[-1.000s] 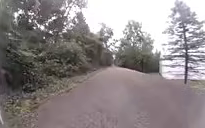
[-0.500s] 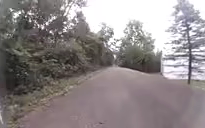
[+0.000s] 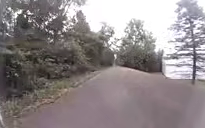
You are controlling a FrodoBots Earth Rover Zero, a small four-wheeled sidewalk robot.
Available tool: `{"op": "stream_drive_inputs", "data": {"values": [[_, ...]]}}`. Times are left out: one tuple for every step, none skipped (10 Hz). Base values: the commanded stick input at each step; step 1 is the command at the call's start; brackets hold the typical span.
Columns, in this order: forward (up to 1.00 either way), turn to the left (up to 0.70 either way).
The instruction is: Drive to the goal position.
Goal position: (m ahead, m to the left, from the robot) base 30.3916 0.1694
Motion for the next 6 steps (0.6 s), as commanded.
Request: {"op": "stream_drive_inputs", "data": {"values": [[0.7, 0.0], [0.7, 0.0], [0.7, 0.0], [0.7, 0.0], [0.7, 0.0], [0.7, 0.0]]}}
